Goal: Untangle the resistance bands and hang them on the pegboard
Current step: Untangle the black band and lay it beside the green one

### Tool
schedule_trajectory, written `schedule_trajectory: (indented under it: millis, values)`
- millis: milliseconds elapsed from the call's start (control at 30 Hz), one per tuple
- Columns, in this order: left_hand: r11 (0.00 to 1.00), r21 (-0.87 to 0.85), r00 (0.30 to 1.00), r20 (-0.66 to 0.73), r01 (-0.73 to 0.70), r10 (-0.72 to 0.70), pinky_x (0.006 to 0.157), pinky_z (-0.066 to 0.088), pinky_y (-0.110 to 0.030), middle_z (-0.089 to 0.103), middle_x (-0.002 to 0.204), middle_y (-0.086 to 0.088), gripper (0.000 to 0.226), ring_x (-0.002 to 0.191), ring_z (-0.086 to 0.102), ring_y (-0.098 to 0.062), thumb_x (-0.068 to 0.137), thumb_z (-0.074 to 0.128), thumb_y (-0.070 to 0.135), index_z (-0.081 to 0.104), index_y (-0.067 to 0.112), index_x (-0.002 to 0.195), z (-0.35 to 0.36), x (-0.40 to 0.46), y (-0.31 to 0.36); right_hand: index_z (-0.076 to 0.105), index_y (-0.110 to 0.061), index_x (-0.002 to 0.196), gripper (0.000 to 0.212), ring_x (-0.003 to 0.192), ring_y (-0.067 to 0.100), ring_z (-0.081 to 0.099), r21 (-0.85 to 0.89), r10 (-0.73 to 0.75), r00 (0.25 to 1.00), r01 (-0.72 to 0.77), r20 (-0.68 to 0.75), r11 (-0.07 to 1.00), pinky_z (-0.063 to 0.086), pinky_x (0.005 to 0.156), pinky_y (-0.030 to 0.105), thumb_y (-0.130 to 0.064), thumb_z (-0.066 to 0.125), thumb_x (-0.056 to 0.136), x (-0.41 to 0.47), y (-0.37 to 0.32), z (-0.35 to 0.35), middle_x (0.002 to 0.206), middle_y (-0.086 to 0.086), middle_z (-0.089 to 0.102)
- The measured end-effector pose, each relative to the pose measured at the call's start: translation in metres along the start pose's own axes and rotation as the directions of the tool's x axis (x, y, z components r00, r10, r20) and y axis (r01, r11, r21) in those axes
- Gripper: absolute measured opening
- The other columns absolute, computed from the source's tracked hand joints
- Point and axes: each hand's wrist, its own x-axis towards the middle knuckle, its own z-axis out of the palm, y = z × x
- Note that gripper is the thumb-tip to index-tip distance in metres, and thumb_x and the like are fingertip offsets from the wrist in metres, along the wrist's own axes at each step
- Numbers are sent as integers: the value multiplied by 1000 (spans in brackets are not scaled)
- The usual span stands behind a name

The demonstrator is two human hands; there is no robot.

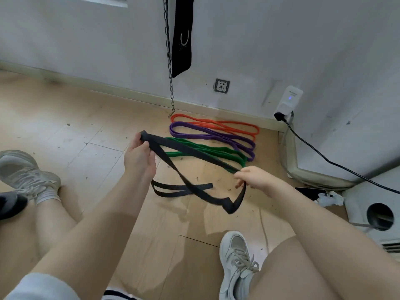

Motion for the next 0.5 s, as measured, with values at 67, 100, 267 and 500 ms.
schedule_trajectory:
  millis: [67,100,267,500]
  values:
    - [999,-48,1000,-14,11,-12,107,36,-32,48,130,-10,46,113,52,-20,95,33,-7,38,9,138,-2,0,1,60,-14,87,26,76,19,61,358,88,994,-105,62,928,52,80,37,-39,53,92,-6,4,-6,76,3,65]
    - [998,-58,999,-31,13,-15,107,35,-32,47,130,-10,46,114,50,-20,96,32,-6,37,10,139,-5,2,1,58,-15,85,24,67,17,57,505,99,990,-135,96,853,51,73,35,-38,55,90,-9,6,-10,68,0,59]
    - [995,-103,992,-121,16,-28,111,32,-32,40,141,-12,45,131,42,-23,96,30,-6,42,11,135,-35,20,9,58,-9,113,26,55,9,52,907,-39,998,-34,56,420,53,55,22,-6,49,89,-16,22,-40,60,-3,53]
    - [980,-194,998,-31,49,-56,110,30,-33,54,114,-11,34,134,38,-23,96,24,-4,51,10,112,-39,15,6,57,-8,115,32,62,11,66,823,23,1000,-1,-15,568,55,53,23,8,43,91,-15,23,-39,84,6,65]
